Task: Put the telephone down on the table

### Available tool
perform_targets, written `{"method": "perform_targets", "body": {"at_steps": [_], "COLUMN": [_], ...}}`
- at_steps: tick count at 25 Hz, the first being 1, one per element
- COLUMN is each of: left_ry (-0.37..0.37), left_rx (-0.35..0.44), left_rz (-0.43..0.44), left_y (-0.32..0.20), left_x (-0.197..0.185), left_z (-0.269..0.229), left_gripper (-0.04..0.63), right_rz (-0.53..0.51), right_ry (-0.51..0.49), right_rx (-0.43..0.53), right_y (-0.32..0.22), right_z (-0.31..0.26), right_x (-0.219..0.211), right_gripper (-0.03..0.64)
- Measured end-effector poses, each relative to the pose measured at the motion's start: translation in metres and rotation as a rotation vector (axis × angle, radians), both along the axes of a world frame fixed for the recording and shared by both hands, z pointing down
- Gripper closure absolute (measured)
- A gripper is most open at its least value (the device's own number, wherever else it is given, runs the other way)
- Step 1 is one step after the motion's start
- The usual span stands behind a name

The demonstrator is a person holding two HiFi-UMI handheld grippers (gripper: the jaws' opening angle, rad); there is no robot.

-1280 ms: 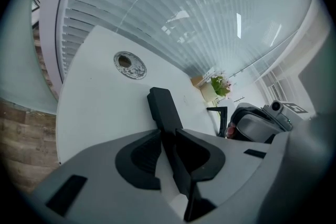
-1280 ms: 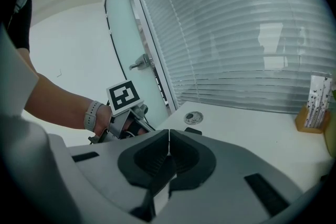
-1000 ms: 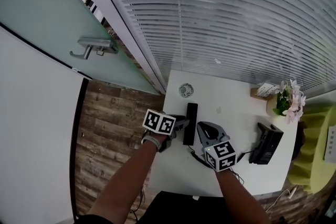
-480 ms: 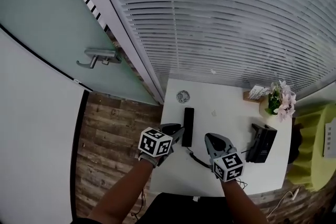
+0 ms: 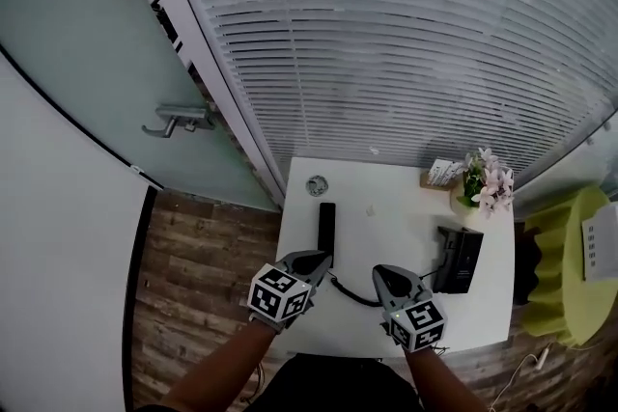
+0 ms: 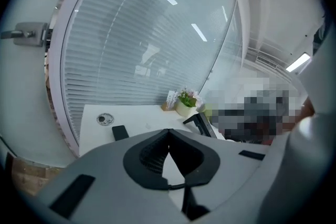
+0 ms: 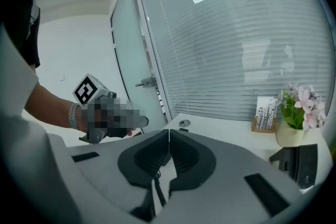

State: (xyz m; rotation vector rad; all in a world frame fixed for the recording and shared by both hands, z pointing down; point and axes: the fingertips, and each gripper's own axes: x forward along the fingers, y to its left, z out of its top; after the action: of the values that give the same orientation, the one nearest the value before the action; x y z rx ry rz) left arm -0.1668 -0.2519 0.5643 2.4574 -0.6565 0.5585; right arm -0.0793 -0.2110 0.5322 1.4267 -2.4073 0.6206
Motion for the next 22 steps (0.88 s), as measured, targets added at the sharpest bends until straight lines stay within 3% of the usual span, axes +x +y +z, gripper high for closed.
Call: {"method": "perform_targets", "body": {"at_steps": [10,17,22], "left_ry": [0.126,0.177,0.180], "left_rx": [0.188,0.382,0.458], "left_rz": [0.072,0.105,0.087], "left_y": [0.081,0.131,0.153], "left_x": [0.065,0.105,0.119], "left_z": [-0.100,-0.166,-0.185], "left_gripper": [0.586,0.586,0.586], "right_rz": [-0.003,-0.052,-0.063], "right_ry": [-0.049,-0.023,0.002], "right_rx": [0.131,0.301,0.366], "right_y": [0.076,0.111,0.134], "right_z": [-0.086,-0.147,-0.165], "right_x": [0.043,0.053,0.060], "right_gripper": [0.594,0.594,0.594]}}
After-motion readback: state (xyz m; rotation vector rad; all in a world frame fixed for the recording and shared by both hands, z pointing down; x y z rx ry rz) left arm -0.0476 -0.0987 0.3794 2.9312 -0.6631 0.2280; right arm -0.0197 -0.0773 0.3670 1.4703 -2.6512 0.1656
